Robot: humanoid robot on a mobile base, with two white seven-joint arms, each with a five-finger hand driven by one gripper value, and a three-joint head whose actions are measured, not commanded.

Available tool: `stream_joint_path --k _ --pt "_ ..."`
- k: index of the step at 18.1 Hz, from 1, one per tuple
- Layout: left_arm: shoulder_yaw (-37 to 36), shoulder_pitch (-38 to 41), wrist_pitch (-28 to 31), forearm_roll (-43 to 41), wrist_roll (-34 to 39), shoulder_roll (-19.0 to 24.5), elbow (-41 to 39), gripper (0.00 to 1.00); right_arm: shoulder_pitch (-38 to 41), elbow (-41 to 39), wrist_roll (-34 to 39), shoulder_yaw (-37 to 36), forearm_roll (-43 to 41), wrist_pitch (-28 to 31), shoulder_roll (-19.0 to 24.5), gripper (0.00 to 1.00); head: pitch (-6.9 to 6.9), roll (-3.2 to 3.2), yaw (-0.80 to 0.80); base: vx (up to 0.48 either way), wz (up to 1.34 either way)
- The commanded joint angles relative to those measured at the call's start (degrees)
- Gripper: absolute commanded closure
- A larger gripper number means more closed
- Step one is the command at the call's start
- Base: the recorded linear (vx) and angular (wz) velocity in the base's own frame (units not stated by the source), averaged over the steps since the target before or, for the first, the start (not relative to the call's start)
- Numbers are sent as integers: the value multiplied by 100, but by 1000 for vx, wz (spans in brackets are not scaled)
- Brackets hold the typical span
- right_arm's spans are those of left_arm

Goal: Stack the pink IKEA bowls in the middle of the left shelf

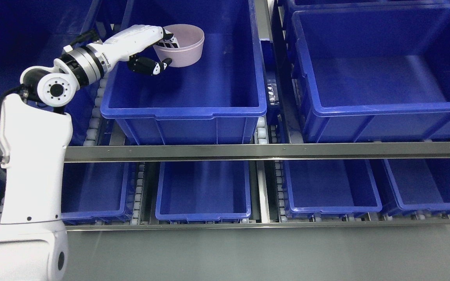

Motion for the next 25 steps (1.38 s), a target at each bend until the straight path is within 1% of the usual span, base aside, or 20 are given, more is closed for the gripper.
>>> stream_joint_path --k 1,2,4,8,9,10,11,12,13,14,15,16,17,18,19,20,21,22,23,25 --pt "-196 -11 36 -61 416 -197 962 69 9 -193 3 -62 0 -4 -100 0 0 0 0 0 0" --pt "-196 -2 36 -61 487 -197 962 63 17 -193 3 -62 0 -4 -100 0 0 0 0 0 0" --pt "-170 24 36 -61 506 -197 962 44 17 -193 3 -62 0 -4 -100 0 0 0 0 0 0" --pt "215 121 36 9 532 -310 962 23 9 -193 3 -62 0 -4 -100 0 0 0 0 0 0" --pt "373 130 44 18 610 -441 953 19 9 -193 3 -62 0 -4 -100 0 0 0 0 0 0" --pt "723 121 62 45 855 -704 945 14 9 -193 3 -62 0 -4 -100 0 0 0 0 0 0" --pt "1136 113 71 71 1162 -844 944 11 9 -193 3 -62 0 -4 -100 0 0 0 0 0 0" --pt "1557 104 149 228 1556 -844 927 9 9 -193 3 -62 0 -4 -100 0 0 0 0 0 0" --pt "1788 86 272 664 1952 -844 927 8 9 -193 3 -62 0 -4 -100 0 0 0 0 0 0" --pt "1790 77 577 1539 2434 -844 927 8 9 -193 3 -62 0 -4 -100 0 0 0 0 0 0" --pt "1773 86 1094 2487 2839 -844 857 7 9 -193 3 -62 0 -4 -100 0 0 0 0 0 0" --pt "1773 130 1612 3236 3191 -844 683 4 9 -193 3 -62 0 -4 -100 0 0 0 0 0 0" --pt "1807 174 2035 3601 3500 -844 376 0 9 -193 3 -62 0 -4 -100 0 0 0 0 0 0" --pt "1816 322 2266 3665 3729 -844 77 0 9 -193 3 -62 0 -4 -100 0 0 0 0 0 0" --pt "1756 524 2346 3683 3792 -844 -222 0 9 -193 3 -62 0 -4 -100 0 0 0 0 0 0" --pt "1476 882 2434 3814 3784 -844 -694 0 9 -193 3 -62 0 -4 -100 0 0 0 0 0 0" --pt "1160 1164 2827 4007 3766 -844 -1152 0 9 -193 3 -62 0 -4 -100 0 0 0 0 0 0" --pt "992 1376 3387 4226 3766 -844 -1582 0 9 -193 3 -62 0 -4 -100 0 0 0 0 0 0" --pt "955 1430 3767 4315 3766 -844 -1865 0 17 -193 3 -62 0 -4 -100 0 0 0 0 0 0" --pt "946 1440 3797 4316 3766 -844 -2078 0 9 -193 3 -62 0 -4 -100 0 0 0 0 0 0"
